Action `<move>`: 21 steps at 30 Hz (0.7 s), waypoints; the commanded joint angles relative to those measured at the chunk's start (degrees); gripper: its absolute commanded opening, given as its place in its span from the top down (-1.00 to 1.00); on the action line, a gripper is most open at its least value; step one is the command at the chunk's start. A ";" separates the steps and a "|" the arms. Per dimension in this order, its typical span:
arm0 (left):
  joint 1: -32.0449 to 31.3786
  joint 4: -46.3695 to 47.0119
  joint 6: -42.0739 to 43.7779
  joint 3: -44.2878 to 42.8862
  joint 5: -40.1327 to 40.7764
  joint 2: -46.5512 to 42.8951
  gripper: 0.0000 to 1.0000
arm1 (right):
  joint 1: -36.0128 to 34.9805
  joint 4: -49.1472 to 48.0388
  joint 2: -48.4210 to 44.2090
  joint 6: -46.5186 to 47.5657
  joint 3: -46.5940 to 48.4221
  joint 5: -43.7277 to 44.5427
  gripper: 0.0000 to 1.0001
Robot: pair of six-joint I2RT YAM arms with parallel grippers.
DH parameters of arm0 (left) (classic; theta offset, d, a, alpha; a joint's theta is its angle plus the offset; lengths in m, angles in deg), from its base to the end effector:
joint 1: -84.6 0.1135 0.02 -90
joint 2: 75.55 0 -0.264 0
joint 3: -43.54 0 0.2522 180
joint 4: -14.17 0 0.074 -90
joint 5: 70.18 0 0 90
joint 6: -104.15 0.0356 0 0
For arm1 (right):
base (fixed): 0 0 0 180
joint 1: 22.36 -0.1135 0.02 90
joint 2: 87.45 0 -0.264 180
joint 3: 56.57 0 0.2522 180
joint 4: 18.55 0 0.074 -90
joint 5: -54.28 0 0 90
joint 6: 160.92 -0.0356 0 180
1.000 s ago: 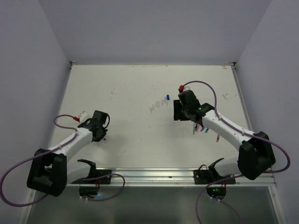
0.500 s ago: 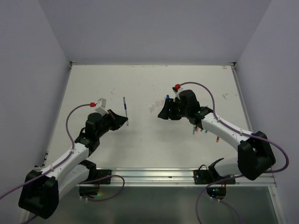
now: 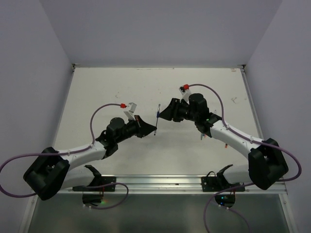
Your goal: Open the pen caps
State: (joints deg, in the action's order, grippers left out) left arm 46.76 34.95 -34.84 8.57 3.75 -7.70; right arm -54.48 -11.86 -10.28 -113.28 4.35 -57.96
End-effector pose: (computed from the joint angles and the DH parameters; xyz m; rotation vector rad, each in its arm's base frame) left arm 0.1820 -0.1538 0.1984 0.0323 1.9813 -1.2956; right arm 0.2486 0.1720 0.2586 -0.0864 2.1513 1.1902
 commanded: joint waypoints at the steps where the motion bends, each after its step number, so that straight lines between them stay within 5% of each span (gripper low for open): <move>1: -1.61 6.32 -0.93 -3.83 1.57 1.48 1.00 | -0.40 -3.57 -2.20 -1.49 -0.75 -0.09 0.07; 8: -3.11 6.15 -1.11 -6.12 2.36 3.07 1.00 | -1.10 -4.09 -1.32 -1.58 -0.66 1.23 0.24; 14: -3.99 6.32 -1.28 -6.47 2.63 3.60 1.00 | -1.72 -4.44 -0.35 -1.84 -0.75 2.02 0.59; 16: -4.08 6.50 -1.37 -7.00 2.28 3.86 1.00 | -2.07 -4.36 -0.09 -1.84 -0.75 2.37 0.96; 18: -4.08 5.89 -1.19 -7.35 2.10 4.04 1.00 | -2.07 -3.39 0.09 -1.23 -0.23 2.99 1.00; 19: -4.08 5.10 -0.76 -7.61 3.06 3.69 0.93 | -2.07 -1.82 -0.08 -0.88 -0.05 3.25 1.00; 21: -4.08 -0.07 0.21 -8.40 5.34 2.03 0.41 | -2.07 0.38 -0.52 1.05 0.83 4.66 1.00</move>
State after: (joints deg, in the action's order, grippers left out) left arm 42.98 36.17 -35.50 3.54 6.52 -3.81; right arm -56.12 -13.26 -10.59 -114.57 3.70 -55.99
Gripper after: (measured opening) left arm 0.205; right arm 0.081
